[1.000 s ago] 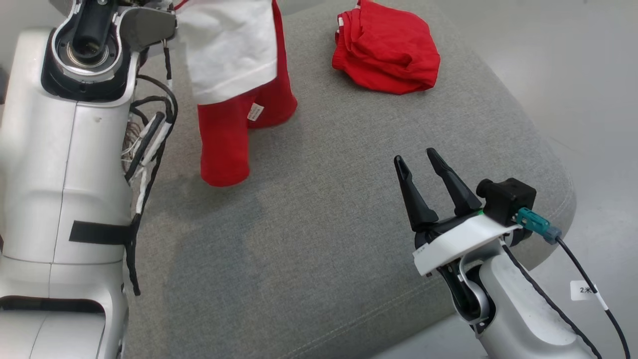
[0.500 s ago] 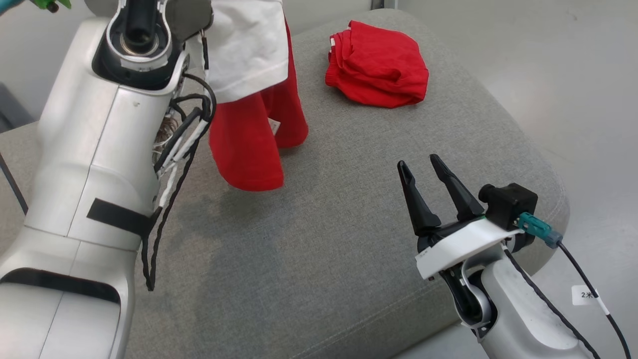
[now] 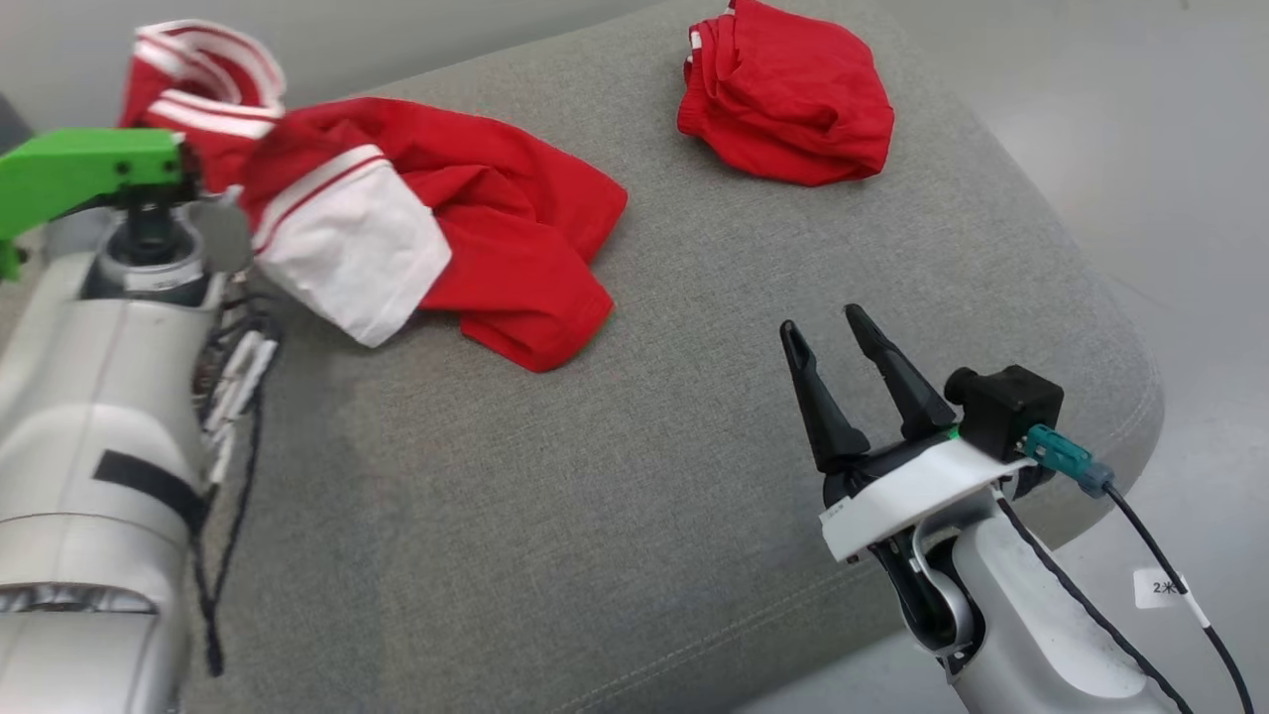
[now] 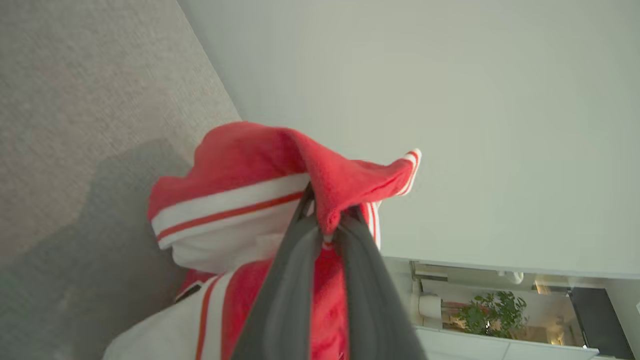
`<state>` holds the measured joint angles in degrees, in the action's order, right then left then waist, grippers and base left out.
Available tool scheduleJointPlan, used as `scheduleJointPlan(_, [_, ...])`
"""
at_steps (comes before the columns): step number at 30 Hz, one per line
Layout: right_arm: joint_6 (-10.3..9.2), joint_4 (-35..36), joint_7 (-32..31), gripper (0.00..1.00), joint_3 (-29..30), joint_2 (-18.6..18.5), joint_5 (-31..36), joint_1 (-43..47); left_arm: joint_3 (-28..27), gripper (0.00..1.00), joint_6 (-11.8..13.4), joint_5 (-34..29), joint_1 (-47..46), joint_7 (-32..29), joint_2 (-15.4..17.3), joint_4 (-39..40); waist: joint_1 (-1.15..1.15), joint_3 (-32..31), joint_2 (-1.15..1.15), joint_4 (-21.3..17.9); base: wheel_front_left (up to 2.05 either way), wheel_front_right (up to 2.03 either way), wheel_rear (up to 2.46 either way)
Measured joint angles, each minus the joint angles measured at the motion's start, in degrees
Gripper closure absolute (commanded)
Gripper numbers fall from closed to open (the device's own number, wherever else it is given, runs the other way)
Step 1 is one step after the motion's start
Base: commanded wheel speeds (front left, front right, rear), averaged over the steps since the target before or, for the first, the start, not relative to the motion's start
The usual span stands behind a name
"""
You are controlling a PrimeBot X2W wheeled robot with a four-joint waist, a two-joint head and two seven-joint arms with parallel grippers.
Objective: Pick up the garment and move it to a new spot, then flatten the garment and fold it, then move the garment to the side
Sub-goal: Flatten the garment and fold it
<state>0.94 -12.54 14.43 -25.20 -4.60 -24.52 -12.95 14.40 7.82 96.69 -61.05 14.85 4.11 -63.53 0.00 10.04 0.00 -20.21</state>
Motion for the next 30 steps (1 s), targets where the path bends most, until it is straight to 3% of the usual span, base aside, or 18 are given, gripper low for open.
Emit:
scheduleJointPlan(2, [0.55,-0.5,0.0,0.0,-0.9,-0.1,0.6,-0.7,-3.2,1.0,0.0,-1.9,0.0,0.0,3.8,-2.5,0.0,0.7,0.0,0.3,0.0,0.0,0.0])
scheduleJointPlan(5, [1.18,-1.3,-0.1,0.0,-1.8,-0.9,1.5,-2.3,-6.0,1.0,0.0,-2.4,-0.2,0.0,6.4,-4.2,0.0,1.7,-0.01,0.9,0.0,0.0,0.0])
scheduleJointPlan(14, [3.63,-5.2,-2.6,0.0,-5.7,-0.8,3.0,-8.0,-4.1,1.0,0.0,-5.7,-0.3,0.0,2.5,-3.0,0.0,3.7,-0.01,3.7,0.0,0.0,0.0])
scheduleJointPlan(15, [3.76,-5.7,-3.0,0.0,-6.1,-0.8,3.3,-8.5,-3.3,0.93,0.0,-5.9,-0.3,0.0,1.8,-2.5,0.0,3.9,-0.01,4.0,0.0,0.0,0.0])
scheduleJointPlan(18, [4.09,-7.1,-3.9,0.0,-7.2,-0.8,3.6,-10.1,-1.7,0.56,-0.1,-8.4,0.0,0.0,0.2,-1.1,0.0,4.4,-0.01,5.1,0.0,0.0,0.0])
scheduleJointPlan(19, [4.12,-7.5,-4.2,0.0,-7.5,-0.7,3.7,-10.6,-1.3,0.56,-0.4,-9.1,0.2,0.0,0.1,-0.9,0.0,4.5,-0.01,5.5,0.0,0.0,0.0])
scheduleJointPlan(20, [4.35,-8.0,-4.5,0.0,-7.8,-0.8,3.9,-11.2,-1.2,0.4,-0.8,-9.9,0.4,0.0,0.2,-0.6,0.0,4.7,-0.01,5.8,0.0,0.0,0.0])
scheduleJointPlan(21, [4.6,-8.4,-4.7,0.0,-8.1,-0.7,4.0,-11.8,-1.5,0.1,-0.9,-10.0,0.7,0.0,0.3,-0.5,0.0,4.8,-0.01,6.2,0.0,0.0,0.0])
scheduleJointPlan(22, [4.6,-8.8,-5.0,0.0,-8.5,-0.7,4.0,-12.3,-1.9,0.0,-1.1,-10.1,1.2,0.0,0.5,-0.5,0.0,5.0,-0.01,6.6,0.0,0.0,0.0])
scheduleJointPlan(30, [5.26,-12.3,-7.0,0.0,-11.1,-0.7,4.8,-15.4,-5.1,0.0,-2.4,-12.6,4.3,0.0,0.7,0.7,0.0,6.0,0.0,10.0,0.0,0.0,0.0])
